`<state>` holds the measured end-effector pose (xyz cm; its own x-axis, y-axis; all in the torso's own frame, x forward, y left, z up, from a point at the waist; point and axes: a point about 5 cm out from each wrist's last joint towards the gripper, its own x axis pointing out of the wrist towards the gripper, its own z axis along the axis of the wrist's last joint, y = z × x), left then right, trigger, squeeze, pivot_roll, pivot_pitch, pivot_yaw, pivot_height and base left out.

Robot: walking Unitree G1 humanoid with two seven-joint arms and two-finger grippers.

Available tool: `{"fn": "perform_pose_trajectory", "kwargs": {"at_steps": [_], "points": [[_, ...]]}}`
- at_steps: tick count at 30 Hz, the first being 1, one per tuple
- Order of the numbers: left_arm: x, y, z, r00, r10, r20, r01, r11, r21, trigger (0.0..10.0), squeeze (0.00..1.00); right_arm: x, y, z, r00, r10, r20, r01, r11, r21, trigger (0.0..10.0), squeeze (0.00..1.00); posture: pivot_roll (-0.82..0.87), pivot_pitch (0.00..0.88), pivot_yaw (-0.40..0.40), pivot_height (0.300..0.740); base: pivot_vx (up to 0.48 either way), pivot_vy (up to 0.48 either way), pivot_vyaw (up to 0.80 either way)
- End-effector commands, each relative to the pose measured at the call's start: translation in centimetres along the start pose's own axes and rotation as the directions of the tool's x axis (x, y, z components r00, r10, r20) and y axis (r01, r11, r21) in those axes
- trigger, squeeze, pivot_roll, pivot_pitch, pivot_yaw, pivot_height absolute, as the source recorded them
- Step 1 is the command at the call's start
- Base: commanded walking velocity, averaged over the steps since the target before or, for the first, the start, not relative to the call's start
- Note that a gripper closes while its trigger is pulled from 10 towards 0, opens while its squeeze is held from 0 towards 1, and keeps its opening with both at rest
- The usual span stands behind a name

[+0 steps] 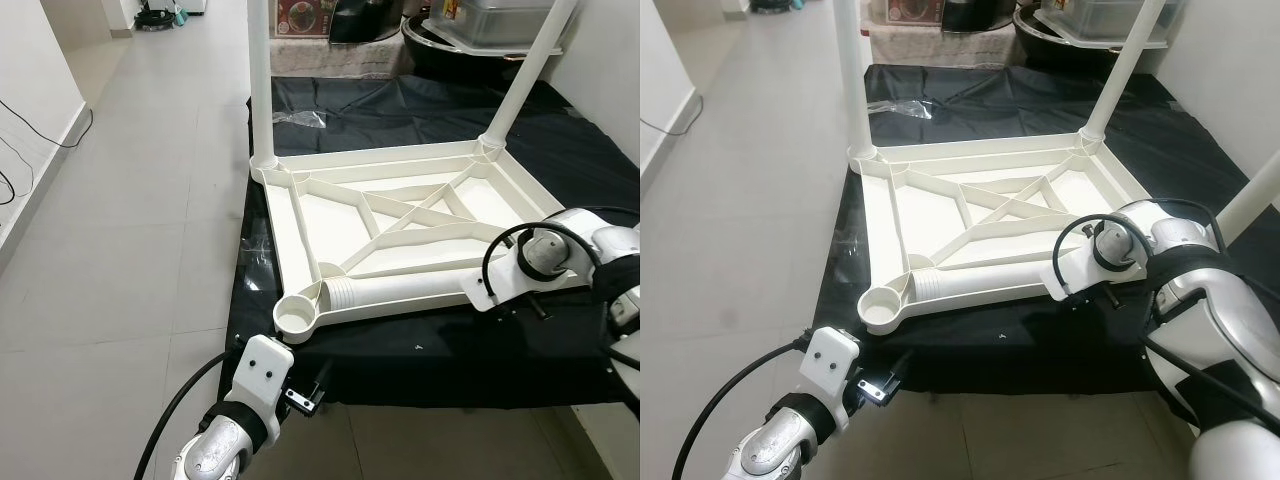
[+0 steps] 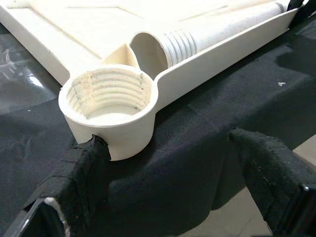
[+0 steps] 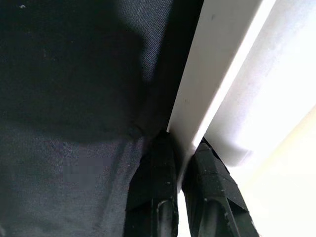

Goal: Building children table

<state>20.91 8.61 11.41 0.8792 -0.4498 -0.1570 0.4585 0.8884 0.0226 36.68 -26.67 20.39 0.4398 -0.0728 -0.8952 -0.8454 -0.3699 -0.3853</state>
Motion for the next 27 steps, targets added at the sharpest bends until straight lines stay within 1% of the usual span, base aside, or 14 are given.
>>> {"fn": "perform_pose_trajectory", "kwargs": {"at_steps": [1,4,5,14,15,17,18,20,21,22,23,24,26,27], "points": [[-0.1,0.0,-0.3,1.0,-0.001,-0.011,0.001,1.0,-0.003,10.0,0.0,0.2,-0.7,0.8,0.998,-0.062,0.032,0.062,0.998,-0.009,10.0,0.0,0.08,0.128,-0.053,0.74,0.0,0.0,0.0],[-0.1,0.0,-0.4,1.0,-0.002,-0.013,0.002,1.0,-0.003,10.0,0.0,0.3,-0.7,0.9,0.997,-0.061,0.038,0.061,0.998,0.014,10.0,0.0,0.08,0.127,-0.052,0.74,0.0,0.0,0.0],[-0.1,0.0,-0.4,1.0,-0.003,-0.014,0.003,1.0,-0.003,10.0,0.0,0.3,-0.8,0.9,0.997,-0.066,0.042,0.065,0.998,0.025,10.0,1.0,0.08,0.121,-0.053,0.74,0.0,0.0,0.0],[0.0,0.0,-0.5,1.0,-0.005,-0.015,0.005,1.0,-0.003,10.0,0.0,-0.1,-0.8,0.5,0.997,-0.067,0.03,0.065,0.997,0.044,10.0,1.0,0.08,0.114,-0.054,0.74,0.0,0.0,0.0],[0.0,0.0,-0.5,1.0,-0.005,-0.015,0.005,1.0,-0.002,10.0,0.0,-0.4,-0.9,0.2,0.997,-0.075,0.036,0.072,0.995,0.066,10.0,0.0,0.08,0.112,-0.056,0.74,0.0,0.0,0.0],[0.0,0.0,-0.5,1.0,-0.005,-0.015,0.005,1.0,-0.002,10.0,0.0,-0.4,-0.9,0.2,0.997,-0.075,0.036,0.072,0.995,0.066,10.0,0.0,0.08,0.112,-0.056,0.74,0.0,0.0,0.0],[0.1,0.1,-0.6,1.0,-0.005,-0.016,0.005,1.0,-0.001,10.0,0.0,-1.3,-1.5,0.1,0.991,-0.099,0.094,0.086,0.987,0.133,10.0,0.0,0.07,0.112,-0.051,0.74,0.0,0.0,0.0],[0.1,0.1,-0.6,1.0,-0.005,-0.016,0.005,1.0,-0.001,10.0,0.0,-1.3,-1.5,0.1,0.991,-0.099,0.094,0.086,0.987,0.133,10.0,0.0,0.07,0.112,-0.051,0.74,0.0,0.0,0.0],[0.2,0.1,-0.5,1.0,-0.006,-0.015,0.006,1.0,-0.001,10.0,0.0,-1.9,-1.9,0.4,0.983,-0.113,0.147,0.09,0.984,0.155,10.0,0.0,0.07,0.109,-0.053,0.74,0.0,0.0,0.0],[0.2,0.1,-0.5,1.0,-0.006,-0.015,0.006,1.0,-0.001,10.0,0.0,-1.9,-1.9,0.4,0.983,-0.113,0.147,0.09,0.984,0.155,10.0,0.0,0.07,0.109,-0.053,0.74,0.0,0.0,0.0],[0.3,0.1,-0.5,1.0,-0.006,-0.015,0.006,1.0,-0.001,10.0,0.0,-2.4,-2.4,0.7,0.971,-0.13,0.201,0.096,0.98,0.173,10.0,0.0,0.07,0.11,-0.054,0.74,0.0,0.0,0.0],[0.3,0.1,-0.5,1.0,-0.006,-0.015,0.006,1.0,-0.001,10.0,0.0,-2.4,-2.4,0.7,0.971,-0.13,0.201,0.096,0.98,0.173,10.0,0.0,0.07,0.11,-0.054,0.74,0.0,0.0,0.0],[0.3,0.2,-0.5,1.0,-0.006,-0.014,0.006,1.0,0.0,10.0,0.0,-3.6,-3.6,1.7,0.931,-0.179,0.318,0.113,0.97,0.216,10.0,0.0,0.07,0.11,-0.054,0.74,0.0,0.0,0.0],[0.4,0.2,-0.5,1.0,-0.005,-0.014,0.005,1.0,0.0,10.0,0.0,-3.9,-4.0,2.0,0.917,-0.193,0.349,0.116,0.966,0.232,10.0,0.0,0.07,0.11,-0.054,0.74,0.0,0.0,0.0]]}}
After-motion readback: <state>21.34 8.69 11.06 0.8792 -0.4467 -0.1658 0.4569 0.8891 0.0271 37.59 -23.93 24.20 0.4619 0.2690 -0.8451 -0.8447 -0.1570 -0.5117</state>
